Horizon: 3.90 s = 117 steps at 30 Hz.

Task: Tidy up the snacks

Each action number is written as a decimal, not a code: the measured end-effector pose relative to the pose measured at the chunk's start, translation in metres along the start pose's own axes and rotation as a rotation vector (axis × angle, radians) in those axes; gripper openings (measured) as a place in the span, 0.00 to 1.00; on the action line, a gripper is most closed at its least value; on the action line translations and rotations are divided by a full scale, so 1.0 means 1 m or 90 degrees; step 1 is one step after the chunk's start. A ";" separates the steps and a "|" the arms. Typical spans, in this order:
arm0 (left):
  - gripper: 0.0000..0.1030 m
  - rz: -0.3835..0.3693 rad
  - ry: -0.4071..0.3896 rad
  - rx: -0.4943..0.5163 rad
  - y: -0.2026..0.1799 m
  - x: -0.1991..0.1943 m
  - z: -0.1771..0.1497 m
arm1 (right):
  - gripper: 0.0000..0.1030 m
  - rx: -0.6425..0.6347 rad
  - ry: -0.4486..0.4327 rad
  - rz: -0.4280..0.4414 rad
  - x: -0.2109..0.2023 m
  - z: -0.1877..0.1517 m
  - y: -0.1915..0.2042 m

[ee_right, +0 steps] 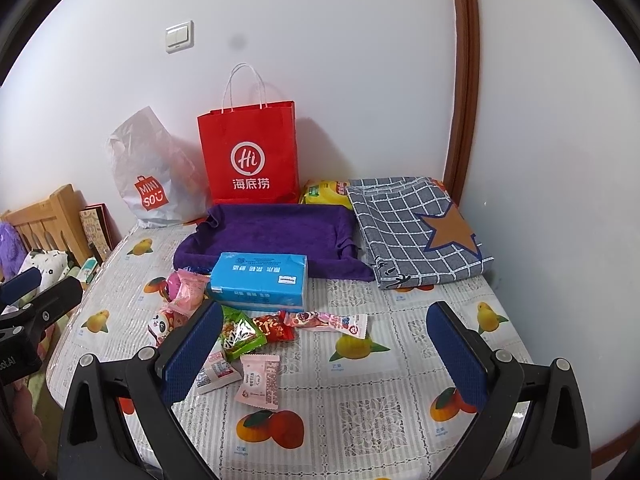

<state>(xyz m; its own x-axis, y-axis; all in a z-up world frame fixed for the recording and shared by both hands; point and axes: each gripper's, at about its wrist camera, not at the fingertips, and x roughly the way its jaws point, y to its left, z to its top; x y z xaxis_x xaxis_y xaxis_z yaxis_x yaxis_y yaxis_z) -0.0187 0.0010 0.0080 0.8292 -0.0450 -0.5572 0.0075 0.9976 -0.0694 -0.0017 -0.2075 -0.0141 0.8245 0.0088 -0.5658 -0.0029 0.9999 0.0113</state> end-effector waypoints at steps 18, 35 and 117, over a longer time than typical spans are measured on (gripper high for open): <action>1.00 0.003 0.004 -0.003 0.001 0.000 0.000 | 0.98 -0.006 0.005 0.001 0.002 -0.001 0.004; 1.00 0.000 0.026 -0.005 0.008 0.015 -0.003 | 0.98 -0.007 0.020 -0.001 0.014 -0.004 0.006; 0.45 0.010 0.263 -0.033 0.084 0.210 -0.067 | 0.40 -0.045 0.269 0.071 0.183 -0.097 -0.003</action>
<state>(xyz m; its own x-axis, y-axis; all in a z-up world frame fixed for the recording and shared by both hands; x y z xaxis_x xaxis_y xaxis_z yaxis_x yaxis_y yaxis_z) 0.1191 0.0714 -0.1703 0.5346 -0.0578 -0.8432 -0.0402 0.9948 -0.0938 0.0946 -0.2085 -0.1975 0.5129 0.1038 -0.8521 -0.1289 0.9907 0.0432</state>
